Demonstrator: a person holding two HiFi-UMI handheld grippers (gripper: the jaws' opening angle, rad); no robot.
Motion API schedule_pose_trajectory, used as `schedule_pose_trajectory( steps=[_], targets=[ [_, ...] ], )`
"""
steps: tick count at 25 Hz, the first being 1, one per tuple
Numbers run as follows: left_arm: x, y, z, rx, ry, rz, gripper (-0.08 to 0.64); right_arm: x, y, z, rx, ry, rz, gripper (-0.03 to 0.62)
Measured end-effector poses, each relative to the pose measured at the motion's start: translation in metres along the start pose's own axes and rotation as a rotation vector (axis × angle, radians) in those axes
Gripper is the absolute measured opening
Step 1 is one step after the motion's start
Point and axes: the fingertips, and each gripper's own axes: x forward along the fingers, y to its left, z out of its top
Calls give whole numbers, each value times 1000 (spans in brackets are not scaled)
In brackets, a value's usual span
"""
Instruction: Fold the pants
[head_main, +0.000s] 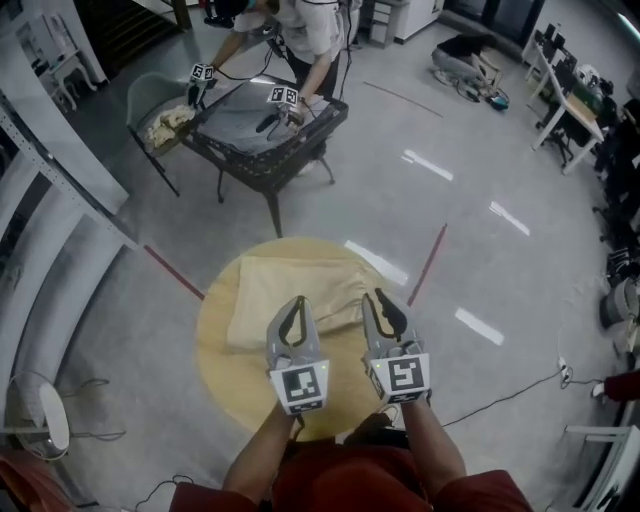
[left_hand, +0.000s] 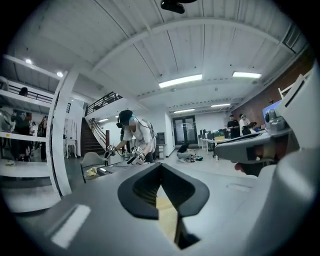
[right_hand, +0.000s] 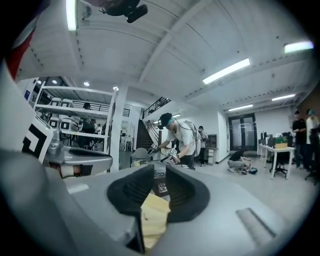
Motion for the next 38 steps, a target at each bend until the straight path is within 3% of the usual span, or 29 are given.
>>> schedule_pose_trajectory(
  steps=[4,14,22,32,38],
  targets=[
    [-4,-44,19,3,-43,-17,6,-31,-28,5,6,-29,-18,2],
    [-14,-196,76,-14,-141,-42,6,-133,-154,15,21,-73,-81,0],
    [-24,-292,99,-13,-152,-58,6,-196,-234,14,8,-115,-93,0],
    [-2,-316,109,10,-173,-66,6,-188,-252,27,-30,-157,-71,0],
    [40,-288,107,-25,-181,25,6,-133,-262,31,-63,-146,3,0]
  ],
)
